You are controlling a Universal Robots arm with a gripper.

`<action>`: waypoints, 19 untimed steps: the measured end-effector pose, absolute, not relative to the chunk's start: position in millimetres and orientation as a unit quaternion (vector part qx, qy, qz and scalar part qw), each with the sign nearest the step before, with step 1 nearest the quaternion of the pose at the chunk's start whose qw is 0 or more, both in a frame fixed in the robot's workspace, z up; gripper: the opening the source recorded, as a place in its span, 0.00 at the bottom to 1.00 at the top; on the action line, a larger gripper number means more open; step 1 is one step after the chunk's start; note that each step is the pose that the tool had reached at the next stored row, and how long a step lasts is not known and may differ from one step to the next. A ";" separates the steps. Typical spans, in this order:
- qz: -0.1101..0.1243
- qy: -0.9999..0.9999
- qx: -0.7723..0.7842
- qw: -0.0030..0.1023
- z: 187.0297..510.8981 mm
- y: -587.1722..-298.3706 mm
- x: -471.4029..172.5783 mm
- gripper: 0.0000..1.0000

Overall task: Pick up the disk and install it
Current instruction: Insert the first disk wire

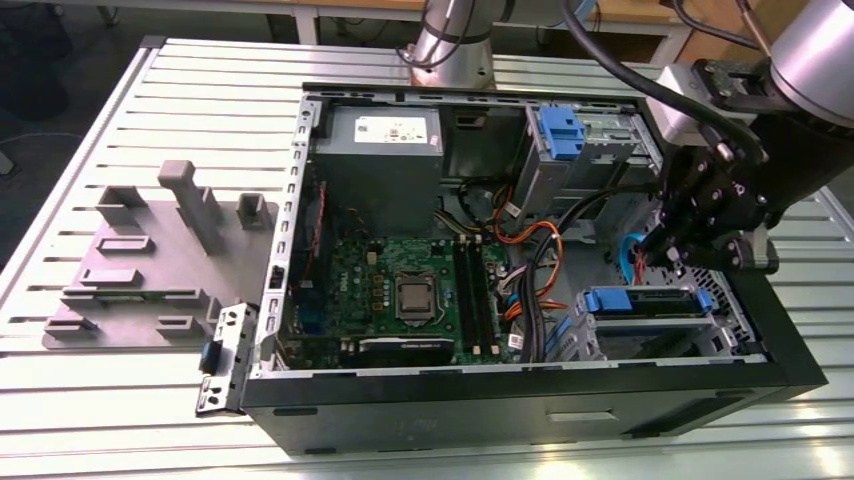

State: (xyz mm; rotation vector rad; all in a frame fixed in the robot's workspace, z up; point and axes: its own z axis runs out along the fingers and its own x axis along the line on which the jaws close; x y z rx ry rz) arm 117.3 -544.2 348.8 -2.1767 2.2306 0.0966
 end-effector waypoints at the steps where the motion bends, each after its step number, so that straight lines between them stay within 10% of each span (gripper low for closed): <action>1: 0.031 0.715 -0.698 0.012 348.8 -544.8 117.3 0.21; 19: 0.018 0.717 -0.697 -0.001 348.4 -545.3 117.3 0.28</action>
